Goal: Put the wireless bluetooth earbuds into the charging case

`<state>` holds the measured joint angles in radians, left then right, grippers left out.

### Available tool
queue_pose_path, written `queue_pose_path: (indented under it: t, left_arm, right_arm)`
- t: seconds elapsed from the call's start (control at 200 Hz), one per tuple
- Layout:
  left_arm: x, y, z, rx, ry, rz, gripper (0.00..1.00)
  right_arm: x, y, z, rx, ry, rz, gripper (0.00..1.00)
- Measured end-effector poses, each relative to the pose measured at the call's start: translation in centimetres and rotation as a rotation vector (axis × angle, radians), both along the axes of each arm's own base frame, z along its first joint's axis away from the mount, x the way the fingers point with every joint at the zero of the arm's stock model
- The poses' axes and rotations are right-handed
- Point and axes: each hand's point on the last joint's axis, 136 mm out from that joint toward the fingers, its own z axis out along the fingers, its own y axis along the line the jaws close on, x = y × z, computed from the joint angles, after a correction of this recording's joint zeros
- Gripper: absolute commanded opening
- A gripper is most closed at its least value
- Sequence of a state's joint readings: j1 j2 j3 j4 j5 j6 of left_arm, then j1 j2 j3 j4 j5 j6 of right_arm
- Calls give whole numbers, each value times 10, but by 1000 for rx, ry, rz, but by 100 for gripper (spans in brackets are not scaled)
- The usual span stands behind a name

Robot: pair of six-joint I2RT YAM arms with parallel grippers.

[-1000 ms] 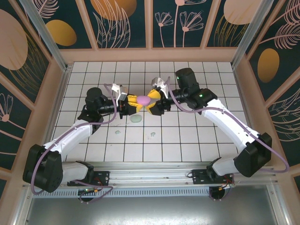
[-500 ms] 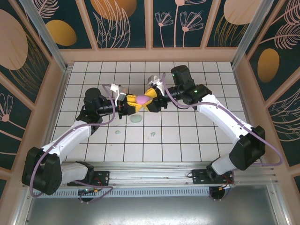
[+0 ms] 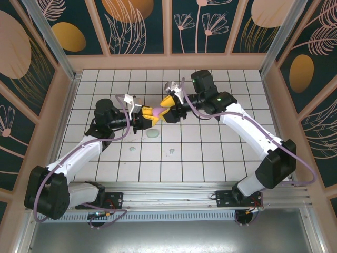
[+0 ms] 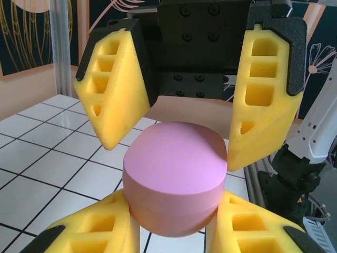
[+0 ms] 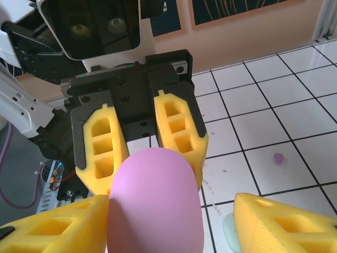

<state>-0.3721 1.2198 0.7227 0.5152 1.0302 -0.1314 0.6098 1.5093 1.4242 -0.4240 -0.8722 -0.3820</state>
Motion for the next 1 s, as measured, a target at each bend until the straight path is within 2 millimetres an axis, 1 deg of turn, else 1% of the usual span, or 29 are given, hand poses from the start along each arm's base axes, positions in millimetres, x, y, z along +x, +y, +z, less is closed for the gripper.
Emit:
queue_pose_path:
  t: [0.25,0.415,0.556,0.636,0.696,0.781,1.001]
  left_arm:
    - [2,2,-1,7,4,24,10]
    - [7,4,-3,12,11,53,10]
    - [8,6,-10,19,24,70,10]
    - [6,7,-15,25,37,72,10]
    - [2,7,-17,26,44,60,10]
    - [-2,7,-13,21,34,46,10]
    - [0,8,-12,21,29,67,10]
  right_arm:
    - [4,0,-2,-13,10,-16,63]
    - [11,-1,-5,-31,24,-68,64]
    - [17,-1,0,-28,24,-103,64]
    - [25,-2,7,-20,1,-134,64]
    - [34,-3,13,-14,-29,-170,64]
    - [46,-8,14,-19,-43,-224,64]
    - [51,-10,13,-24,-31,-265,64]
